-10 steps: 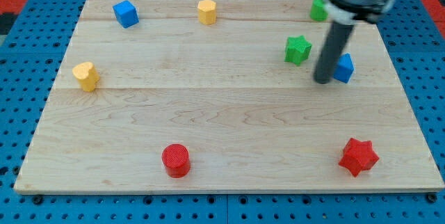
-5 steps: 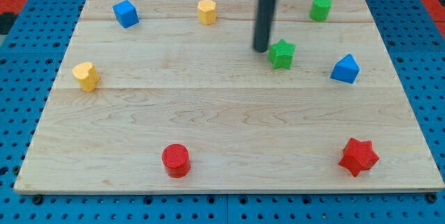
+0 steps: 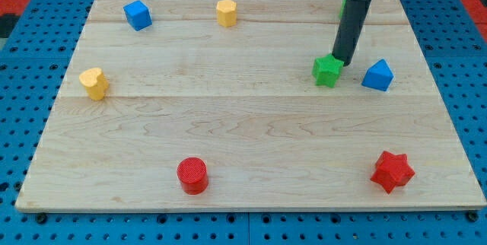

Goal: Push the green star to the bottom left

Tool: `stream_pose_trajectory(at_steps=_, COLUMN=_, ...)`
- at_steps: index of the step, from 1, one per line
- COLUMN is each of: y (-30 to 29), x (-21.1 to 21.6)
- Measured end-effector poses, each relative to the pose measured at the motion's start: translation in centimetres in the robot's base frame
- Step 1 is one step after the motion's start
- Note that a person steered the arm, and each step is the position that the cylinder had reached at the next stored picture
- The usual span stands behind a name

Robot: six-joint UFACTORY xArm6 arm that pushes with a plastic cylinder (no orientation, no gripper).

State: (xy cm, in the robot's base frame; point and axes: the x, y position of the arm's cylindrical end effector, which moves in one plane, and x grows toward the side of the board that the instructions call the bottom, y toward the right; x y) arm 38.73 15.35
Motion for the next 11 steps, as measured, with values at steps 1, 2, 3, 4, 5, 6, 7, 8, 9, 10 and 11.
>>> stream_pose_trajectory(at_steps=1, y=-4.7, x=0.6)
stream_pose_trajectory(at_steps=2, y=-13.8, x=1.7)
stream_pose_trajectory(at_steps=3, y=-10.7, x=1.5)
stream_pose_trajectory(at_steps=4, y=-5.3, x=-0.2)
stream_pose_trajectory(at_steps=5, y=-0.9, x=1.3)
stream_pose_trajectory(at_steps=6, y=-8.0, x=2.9)
stream_pose_trajectory(at_steps=7, y=-17.1, x=4.4)
stream_pose_trajectory(at_steps=8, y=-16.9, x=4.0)
stream_pose_trajectory(at_steps=9, y=-11.0, x=3.2)
stream_pose_trajectory(at_steps=10, y=-8.5, x=5.9)
stream_pose_trajectory(at_steps=11, y=-15.9, x=6.7)
